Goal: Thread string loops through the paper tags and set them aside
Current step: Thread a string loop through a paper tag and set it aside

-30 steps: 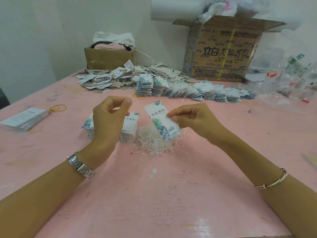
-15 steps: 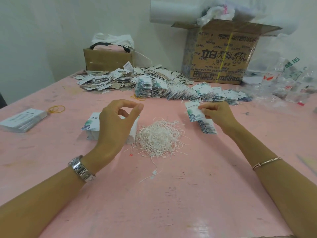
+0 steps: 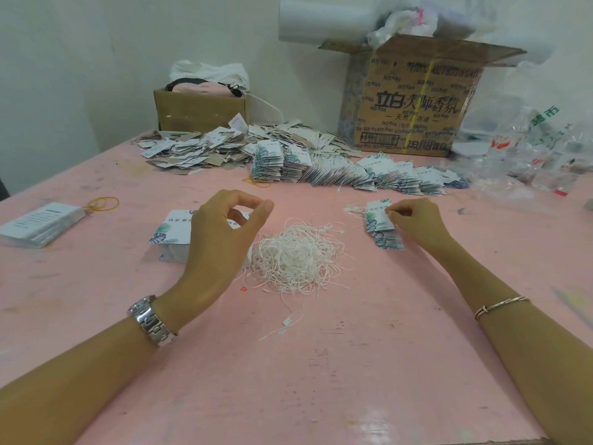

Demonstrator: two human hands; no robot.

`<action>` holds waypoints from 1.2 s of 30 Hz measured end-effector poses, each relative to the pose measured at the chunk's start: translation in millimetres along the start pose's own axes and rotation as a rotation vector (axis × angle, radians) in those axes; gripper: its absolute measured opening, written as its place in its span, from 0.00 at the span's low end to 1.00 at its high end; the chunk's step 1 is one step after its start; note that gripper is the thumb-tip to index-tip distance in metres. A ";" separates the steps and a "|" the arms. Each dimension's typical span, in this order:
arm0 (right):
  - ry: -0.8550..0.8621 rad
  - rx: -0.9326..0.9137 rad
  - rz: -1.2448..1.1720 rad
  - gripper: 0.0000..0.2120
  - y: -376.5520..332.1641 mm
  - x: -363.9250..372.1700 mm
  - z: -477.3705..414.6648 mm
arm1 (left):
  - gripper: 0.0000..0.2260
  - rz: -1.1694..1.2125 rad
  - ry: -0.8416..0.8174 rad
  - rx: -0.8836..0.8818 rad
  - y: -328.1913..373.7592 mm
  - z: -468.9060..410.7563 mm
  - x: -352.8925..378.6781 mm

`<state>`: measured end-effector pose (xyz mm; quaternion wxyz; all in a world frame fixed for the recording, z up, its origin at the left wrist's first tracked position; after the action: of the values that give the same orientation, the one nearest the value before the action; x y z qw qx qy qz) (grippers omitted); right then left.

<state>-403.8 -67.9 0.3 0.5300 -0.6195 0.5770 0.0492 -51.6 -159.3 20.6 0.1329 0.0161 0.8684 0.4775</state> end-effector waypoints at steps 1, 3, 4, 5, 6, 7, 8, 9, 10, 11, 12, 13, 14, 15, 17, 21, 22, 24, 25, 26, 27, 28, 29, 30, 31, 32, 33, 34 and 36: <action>-0.002 -0.012 0.011 0.08 -0.8 0.1 0.3 | 0.04 -0.001 -0.002 0.003 0.3 0.4 0.4; -0.004 -0.002 -0.022 0.08 -0.9 -0.9 -0.7 | 0.05 -0.001 -0.002 0.011 0.7 1.1 0.8; 0.000 0.019 -0.063 0.08 0.0 -2.8 -1.6 | 0.05 0.002 0.000 0.011 0.6 1.3 0.8; 0.009 0.045 -0.114 0.08 1.1 -5.1 -2.5 | 0.05 0.005 0.001 0.008 0.4 1.4 0.8; 0.018 0.069 -0.167 0.08 2.5 -7.7 -3.3 | 0.05 0.009 0.001 0.005 0.0 1.3 0.9; 0.023 0.084 -0.206 0.09 4.1 -9.7 -3.9 | 0.05 0.010 -0.001 0.005 -0.3 1.4 1.1; 0.022 0.094 -0.224 0.09 5.5 -10.8 -4.2 | 0.05 0.008 -0.005 0.008 -0.4 1.5 1.4; 0.012 0.101 -0.224 0.09 7.3 -11.2 -3.9 | 0.05 0.005 -0.010 0.011 -0.3 1.6 1.8; -0.001 0.110 -0.215 0.09 9.6 -10.4 -3.3 | 0.04 0.004 -0.014 0.013 -0.2 1.8 2.1; -0.014 0.119 -0.199 0.09 12.2 -9.3 -2.4 | 0.04 0.002 -0.015 0.015 -0.2 1.7 2.2; -0.024 0.124 -0.177 0.09 14.5 -8.1 -1.8 | 0.04 -0.002 -0.014 0.016 -0.1 1.8 2.3; -0.030 0.119 -0.149 0.09 16.0 -7.0 -1.4 | 0.04 -0.010 -0.012 0.017 -0.1 1.7 2.2; -0.035 0.102 -0.113 0.09 16.3 -6.4 -1.4 | 0.04 -0.020 -0.013 0.018 -0.1 1.7 2.3; -0.039 0.076 -0.069 0.09 15.1 -5.8 -1.1 | 0.04 -0.026 -0.014 0.018 0.1 1.7 2.3; -0.036 0.014 0.024 0.08 10.6 -5.0 0.3 | 0.05 -0.026 -0.018 0.019 0.7 2.0 2.1; -0.036 -0.055 0.149 0.10 2.6 -2.6 4.0 | 0.05 -0.022 -0.025 0.015 1.8 3.0 2.4; -0.048 -0.061 0.174 0.10 1.2 -1.5 4.7 | 0.05 -0.020 -0.028 0.014 1.8 3.4 2.6; -0.071 -0.071 0.212 0.10 -1.3 0.0 6.0 | 0.05 -0.027 -0.040 0.017 1.8 4.1 3.4; -0.073 -0.080 0.229 0.09 -3.1 -0.2 6.1 | 0.04 -0.037 -0.049 0.021 1.9 4.3 4.2; -0.066 -0.095 0.247 0.09 -6.1 -1.0 5.7 | 0.04 -0.050 -0.059 0.026 1.9 4.7 4.9; -0.053 -0.115 0.265 0.10 -10.7 -2.1 5.2 | 0.04 -0.063 -0.069 0.028 1.8 4.9 5.8; -0.040 -0.145 0.276 0.10 -18.2 -2.9 5.5 | 0.04 -0.080 -0.081 0.028 1.4 5.2 6.8; -0.026 -0.191 0.272 0.09 -29.0 -3.4 6.8 | 0.03 -0.101 -0.095 0.029 1.1 5.7 8.1; -0.015 -0.254 0.247 0.08 -43.1 -2.7 10.2 | 0.03 -0.125 -0.110 0.035 0.6 6.3 9.4; -0.013 -0.327 0.205 0.07 -59.5 -0.6 15.6 | 0.03 -0.152 -0.127 0.045 0.4 7.2 10.7; -0.029 -0.392 0.150 0.06 -76.3 3.0 22.9 | 0.03 -0.180 -0.145 0.060 0.5 8.4 12.0; -0.062 -0.440 0.084 0.05 -91.5 7.9 31.5 | 0.03 -0.207 -0.164 0.078 1.0 9.6 13.5; -0.109 -0.471 0.017 0.04 -105.0 13.6 40.5 | 0.03 -0.236 -0.181 0.097 1.5 10.8 14.9; -0.212 -0.526 -0.093 0.04 -127.7 25.1 58.4 | 0.04 -0.302 -0.196 0.131 2.7 12.3 17.1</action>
<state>-265.4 -72.0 34.8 0.4104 -0.7529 0.4566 0.2373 -65.4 -145.1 12.9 0.2858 -0.0592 0.8731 0.3904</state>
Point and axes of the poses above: each hand's wrist, its own z-axis away from the middle knuckle, its own x-axis out of the palm, y = z × x, the point moved 6 cm from there along -z, towards the middle knuckle, and after that the axes turned 6 degrees about -x, right-handed, at the moved point
